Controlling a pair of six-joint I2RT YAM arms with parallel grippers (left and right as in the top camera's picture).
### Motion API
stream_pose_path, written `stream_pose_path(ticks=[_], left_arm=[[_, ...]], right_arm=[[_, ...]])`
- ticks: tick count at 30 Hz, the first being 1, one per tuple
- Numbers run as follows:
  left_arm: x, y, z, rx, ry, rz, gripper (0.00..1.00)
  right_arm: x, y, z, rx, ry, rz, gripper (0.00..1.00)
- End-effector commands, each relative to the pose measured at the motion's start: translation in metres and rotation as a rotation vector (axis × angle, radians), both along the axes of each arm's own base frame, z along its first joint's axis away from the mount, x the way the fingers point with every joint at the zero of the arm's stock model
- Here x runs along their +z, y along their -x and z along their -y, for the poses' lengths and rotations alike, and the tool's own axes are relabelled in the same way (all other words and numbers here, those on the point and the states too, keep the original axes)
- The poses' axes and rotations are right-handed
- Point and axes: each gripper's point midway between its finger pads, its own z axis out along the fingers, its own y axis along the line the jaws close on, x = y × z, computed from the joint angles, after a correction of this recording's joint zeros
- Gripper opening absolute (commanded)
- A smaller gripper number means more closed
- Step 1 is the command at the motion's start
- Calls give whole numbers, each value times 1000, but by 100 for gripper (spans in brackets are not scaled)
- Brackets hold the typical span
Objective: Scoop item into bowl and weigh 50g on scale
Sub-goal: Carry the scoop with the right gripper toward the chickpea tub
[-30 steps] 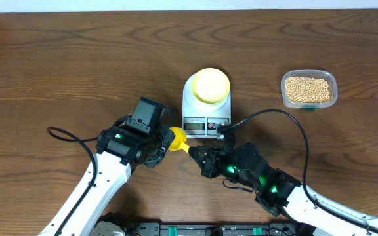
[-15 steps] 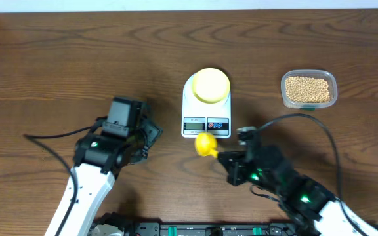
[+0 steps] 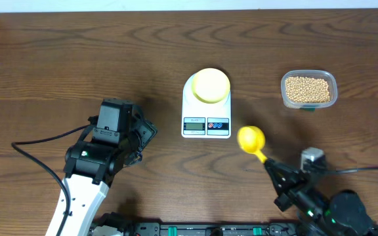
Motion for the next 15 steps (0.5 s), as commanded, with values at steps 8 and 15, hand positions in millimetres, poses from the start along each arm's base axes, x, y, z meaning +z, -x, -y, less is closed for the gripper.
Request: stream_pose_path(ticks=[8,15], left_arm=[[9,-4,-2,-6,-13,29,65],[9,-4,-2,-6,-13,29,65]], right_arm=[[25,-21,74,-375,226,62,1],[59,-30,87,-451,377,-28,1]])
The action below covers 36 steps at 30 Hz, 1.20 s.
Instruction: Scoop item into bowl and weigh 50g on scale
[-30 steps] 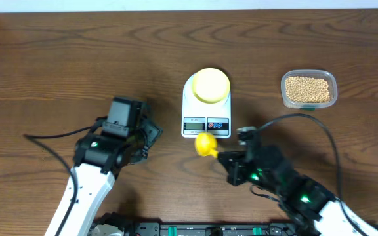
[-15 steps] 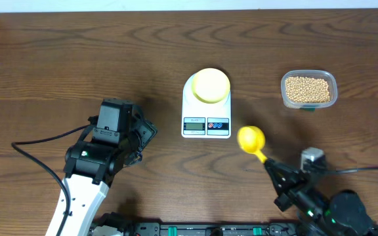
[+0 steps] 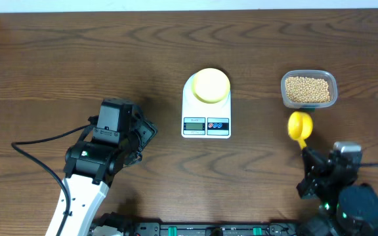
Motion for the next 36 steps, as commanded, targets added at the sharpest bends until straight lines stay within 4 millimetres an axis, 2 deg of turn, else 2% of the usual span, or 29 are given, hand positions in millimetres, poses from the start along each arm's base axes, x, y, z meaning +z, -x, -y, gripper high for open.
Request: stream_pose_path(ticks=[1,4,7,9,10,11,14,19,24,36], left_arm=[[8,-3,-2,-7,-14,27,65],[9,-4,1,-53,-21,41,63],[13,-6,12,-167,-15,75,51],[17,-8,20,-246,-9,109,28],[19,-8,24,-278,-3,124,9],[21,-9,28,-299,9,135,7],[22,-7,36,-354,-1,148,7],[19,-5,60,-459,-57,176,7],[10,-14,91,-529,-120,211,7],[-60,-37,162,-555,-71,115,7]], right_arm=[[26,-11,14,-88,91,-14,1],[45,-17,15,-110,145,-61,1],[61,-22,12,-113,179,-99,1],[69,-25,10,-112,195,-118,1],[71,-25,10,-112,201,-127,1],[74,-27,9,-112,208,-135,1],[76,-30,9,-128,200,-142,1],[73,-30,24,-209,175,-163,1],[70,-29,36,-258,181,-185,1],[66,-26,44,-287,193,-209,1]])
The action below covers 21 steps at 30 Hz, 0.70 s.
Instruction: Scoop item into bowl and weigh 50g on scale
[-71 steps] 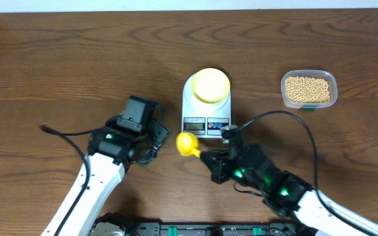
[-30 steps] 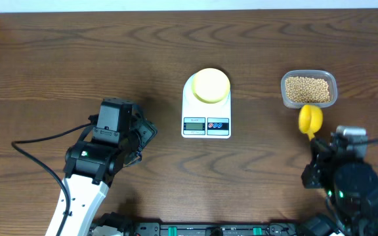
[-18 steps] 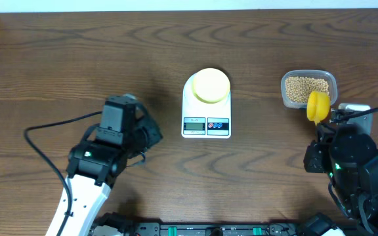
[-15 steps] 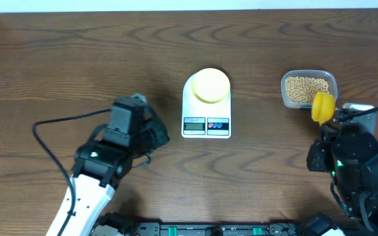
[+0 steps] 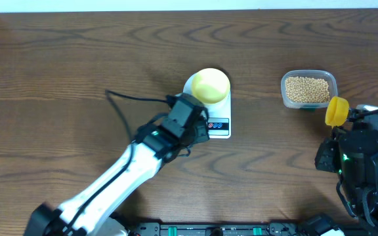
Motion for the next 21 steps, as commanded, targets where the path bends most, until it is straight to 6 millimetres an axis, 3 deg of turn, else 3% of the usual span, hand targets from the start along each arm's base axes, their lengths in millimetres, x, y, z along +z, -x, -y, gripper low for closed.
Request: stream_pose_path(ticks=[1,7,21], left_arm=[[-10,-10,17,6,31,-12,7],[-34,-22,37,-18,68,-29,7],[-72,-31,35,6,9,-53,7]], right_arm=[[8,0,5,-26,-5,27,1],[8,1,5,-26,-4,25,1],[7,2,5,-26,0,17,1]])
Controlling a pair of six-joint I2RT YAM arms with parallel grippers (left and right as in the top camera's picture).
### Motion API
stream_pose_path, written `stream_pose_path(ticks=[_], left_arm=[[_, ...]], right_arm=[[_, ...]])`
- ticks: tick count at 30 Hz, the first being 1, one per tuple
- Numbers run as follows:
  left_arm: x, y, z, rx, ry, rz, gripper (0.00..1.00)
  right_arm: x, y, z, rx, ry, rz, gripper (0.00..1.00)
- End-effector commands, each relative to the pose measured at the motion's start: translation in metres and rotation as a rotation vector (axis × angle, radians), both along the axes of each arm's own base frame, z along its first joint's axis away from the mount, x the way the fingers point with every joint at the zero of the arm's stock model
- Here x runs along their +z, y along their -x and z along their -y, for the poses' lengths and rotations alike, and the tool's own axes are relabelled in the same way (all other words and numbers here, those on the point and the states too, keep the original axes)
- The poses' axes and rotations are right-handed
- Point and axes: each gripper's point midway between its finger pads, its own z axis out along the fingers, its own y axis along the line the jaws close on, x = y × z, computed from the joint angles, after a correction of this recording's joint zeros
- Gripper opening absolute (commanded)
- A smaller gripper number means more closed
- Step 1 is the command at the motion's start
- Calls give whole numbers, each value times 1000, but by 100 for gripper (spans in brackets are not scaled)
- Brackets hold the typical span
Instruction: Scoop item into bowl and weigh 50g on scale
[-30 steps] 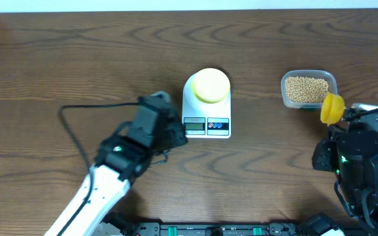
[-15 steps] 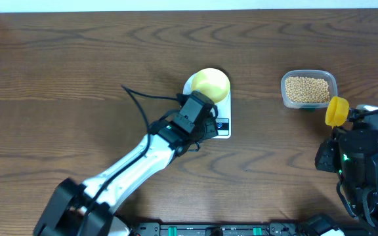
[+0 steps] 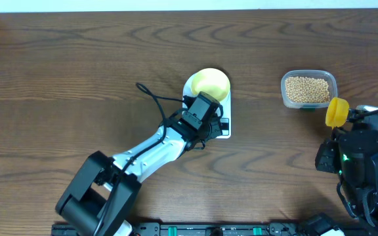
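Observation:
A white scale (image 3: 190,88) stands mid-table with a yellow bowl (image 3: 210,84) on its platform. My left gripper (image 3: 210,123) reaches in from the lower left and sits over the scale's front panel, hiding the display; its fingers are covered by the wrist. A clear tub of tan beans (image 3: 308,89) stands to the right. Just right of and below the tub, a yellow scoop (image 3: 337,111) is tipped on edge, with my right gripper (image 3: 350,122) shut on its handle.
The left arm (image 3: 149,147) and its black cable (image 3: 151,98) stretch diagonally across the wooden table (image 3: 58,72) toward the scale. The bulky right arm (image 3: 359,164) fills the lower right corner. A dark rail runs along the front edge.
My left gripper has shifted a little to the right and now covers the scale's display and buttons. The right gripper and scoop have not moved.
First my left gripper rested at the table's left while the right held the scoop just right of the scale's front. The scoop then stood below the bean tub, later at the tub's lower right. Meanwhile the left arm had reached the scale's front, and now covers its panel.

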Motion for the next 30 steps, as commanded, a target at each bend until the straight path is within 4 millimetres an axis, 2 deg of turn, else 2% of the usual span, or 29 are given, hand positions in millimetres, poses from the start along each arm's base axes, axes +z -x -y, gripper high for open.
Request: stream_pose_path(ticks=[1,11,21,30], left_arm=[[-1,-9,-1,24,-23,20,7],[-1,-17,-9,57,-59,58,7],[1,-22,-4,57,-40,80,7],[-10,-21,-5,62,-52,59,7]], right_arm=[[7,1,5,-25,-3,23,1],[7,1,5,-25,-3,23,1],[7,1,5,-25,-3,23,1],[7,1,5,-25,-3,23,1]])
